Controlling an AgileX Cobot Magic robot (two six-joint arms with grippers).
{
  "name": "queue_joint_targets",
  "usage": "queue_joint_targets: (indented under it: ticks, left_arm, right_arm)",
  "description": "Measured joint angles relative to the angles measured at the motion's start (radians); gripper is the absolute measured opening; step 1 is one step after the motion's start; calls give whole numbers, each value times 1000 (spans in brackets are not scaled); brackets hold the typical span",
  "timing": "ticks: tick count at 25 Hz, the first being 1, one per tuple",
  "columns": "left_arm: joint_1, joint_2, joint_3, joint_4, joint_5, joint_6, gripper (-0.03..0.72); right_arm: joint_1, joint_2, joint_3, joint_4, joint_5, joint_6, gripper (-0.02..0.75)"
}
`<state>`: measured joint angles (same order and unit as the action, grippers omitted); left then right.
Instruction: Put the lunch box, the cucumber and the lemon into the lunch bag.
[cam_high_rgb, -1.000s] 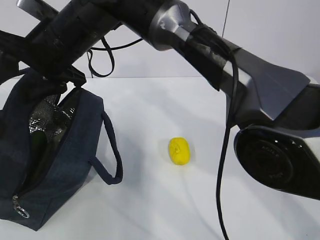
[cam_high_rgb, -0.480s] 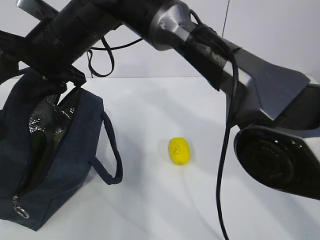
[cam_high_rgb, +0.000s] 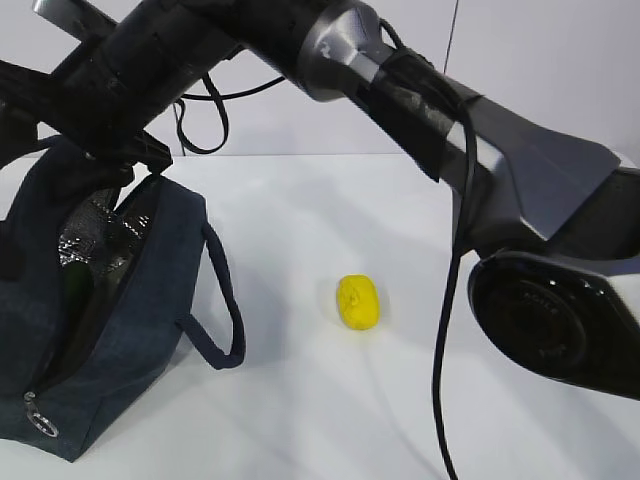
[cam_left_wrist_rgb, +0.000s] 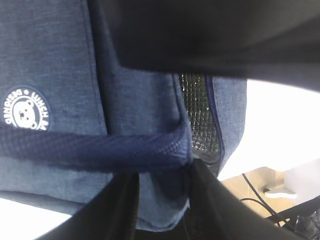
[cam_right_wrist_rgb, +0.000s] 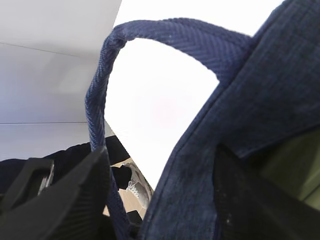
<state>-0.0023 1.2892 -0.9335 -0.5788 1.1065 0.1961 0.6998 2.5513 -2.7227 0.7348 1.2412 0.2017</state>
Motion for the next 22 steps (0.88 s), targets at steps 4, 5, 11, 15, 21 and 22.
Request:
queue_joint_targets:
  ticks: [4, 5, 11, 15, 21, 22]
  left_arm:
    - [0, 0, 0, -2, -4, 13, 89]
    - [0, 0, 0, -2, -7, 18, 48]
    - [0, 0, 0, -2, -9, 24, 10]
    - [0, 0, 0, 0, -9, 24, 10]
    - [0, 0, 0, 3, -9, 25, 8]
    - [0, 0, 0, 3, -9, 25, 8]
  right_arm:
    - [0, 0, 0, 0, 0, 0, 473]
    - [0, 0, 0, 0, 0, 0, 473]
    - [0, 0, 0, -4, 2, -16, 473]
    - [0, 0, -9, -62, 10, -17, 473]
    - [0, 0, -101, -171, 15, -17, 473]
    - [0, 0, -116, -196, 15, -15, 473]
